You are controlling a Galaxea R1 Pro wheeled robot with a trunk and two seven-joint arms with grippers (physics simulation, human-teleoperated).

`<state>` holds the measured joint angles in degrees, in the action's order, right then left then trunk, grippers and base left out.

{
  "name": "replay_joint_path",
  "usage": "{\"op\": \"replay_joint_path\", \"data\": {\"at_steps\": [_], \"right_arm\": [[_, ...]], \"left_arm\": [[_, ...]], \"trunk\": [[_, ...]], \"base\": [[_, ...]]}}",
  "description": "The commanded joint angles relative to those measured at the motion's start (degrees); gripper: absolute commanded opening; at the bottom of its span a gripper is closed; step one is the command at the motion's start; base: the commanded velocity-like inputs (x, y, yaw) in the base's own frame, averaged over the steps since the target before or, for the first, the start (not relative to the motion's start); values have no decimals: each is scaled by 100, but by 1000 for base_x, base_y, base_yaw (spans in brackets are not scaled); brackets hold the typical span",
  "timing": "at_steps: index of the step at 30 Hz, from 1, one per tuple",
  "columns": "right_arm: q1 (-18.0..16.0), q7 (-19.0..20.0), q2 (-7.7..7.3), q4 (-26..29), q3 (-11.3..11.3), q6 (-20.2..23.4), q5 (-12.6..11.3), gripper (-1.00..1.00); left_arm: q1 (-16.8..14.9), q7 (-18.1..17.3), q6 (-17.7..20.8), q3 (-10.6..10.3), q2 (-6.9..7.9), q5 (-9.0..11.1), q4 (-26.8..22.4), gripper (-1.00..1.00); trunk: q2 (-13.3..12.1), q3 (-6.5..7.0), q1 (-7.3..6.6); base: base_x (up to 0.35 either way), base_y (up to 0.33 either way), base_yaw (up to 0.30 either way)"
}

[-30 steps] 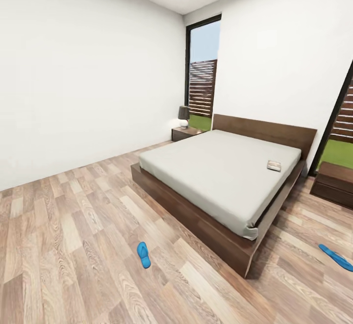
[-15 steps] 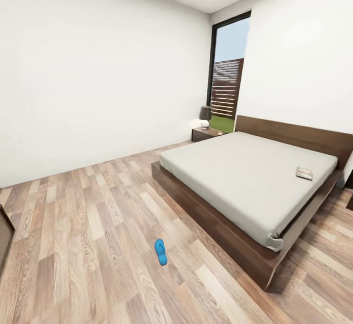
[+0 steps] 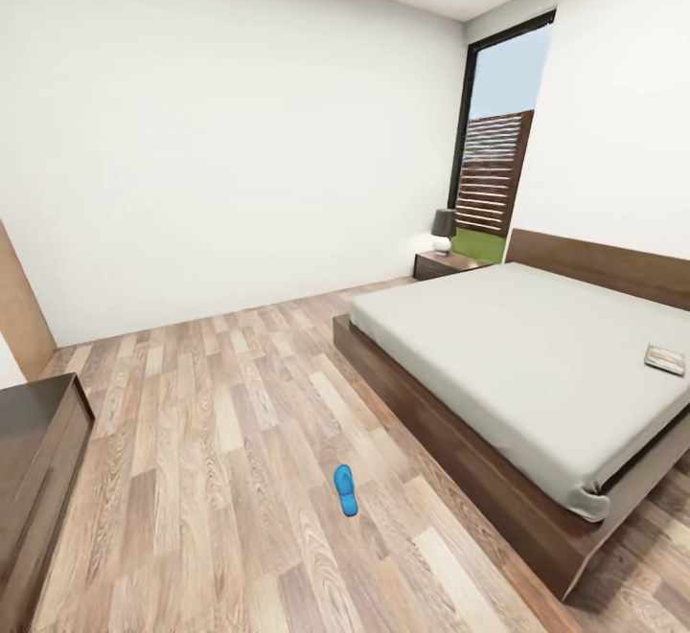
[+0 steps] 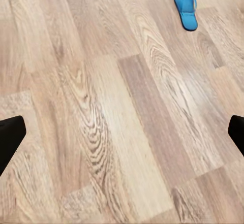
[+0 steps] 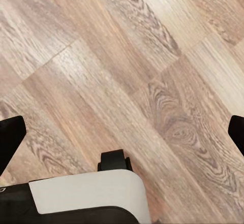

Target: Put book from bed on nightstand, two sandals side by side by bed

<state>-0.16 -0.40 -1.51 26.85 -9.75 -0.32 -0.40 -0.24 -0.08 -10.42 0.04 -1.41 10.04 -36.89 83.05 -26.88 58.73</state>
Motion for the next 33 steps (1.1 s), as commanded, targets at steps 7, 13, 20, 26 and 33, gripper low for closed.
{"op": "replay_joint_path", "data": {"at_steps": [7,13,20,26,33], "right_arm": [[-1,-4,1,-4,-8,-3,-4,100],[-1,-4,1,-4,-6,-3,-4,100],[-1,-4,1,-5,-9,-3,-4,100],[-1,-4,1,-5,-8,-3,-4,100],[-1,-4,1,-5,-6,-3,1,100]], "left_arm": [[-2,-1,-24,-13,-5,0,9,100],[-2,-1,-22,-29,-8,-10,14,100],[-2,-1,-22,-30,-10,3,29,100],[-2,-1,-22,-25,-9,7,32,100],[-2,-1,-22,-22,-9,7,32,100]], "trunk": [[3,-5,0],[3,-5,0],[3,-5,0],[3,-5,0],[3,-5,0]], "base": [[0,0,247],[0,0,250],[0,0,251],[0,0,250],[0,0,247]]}}
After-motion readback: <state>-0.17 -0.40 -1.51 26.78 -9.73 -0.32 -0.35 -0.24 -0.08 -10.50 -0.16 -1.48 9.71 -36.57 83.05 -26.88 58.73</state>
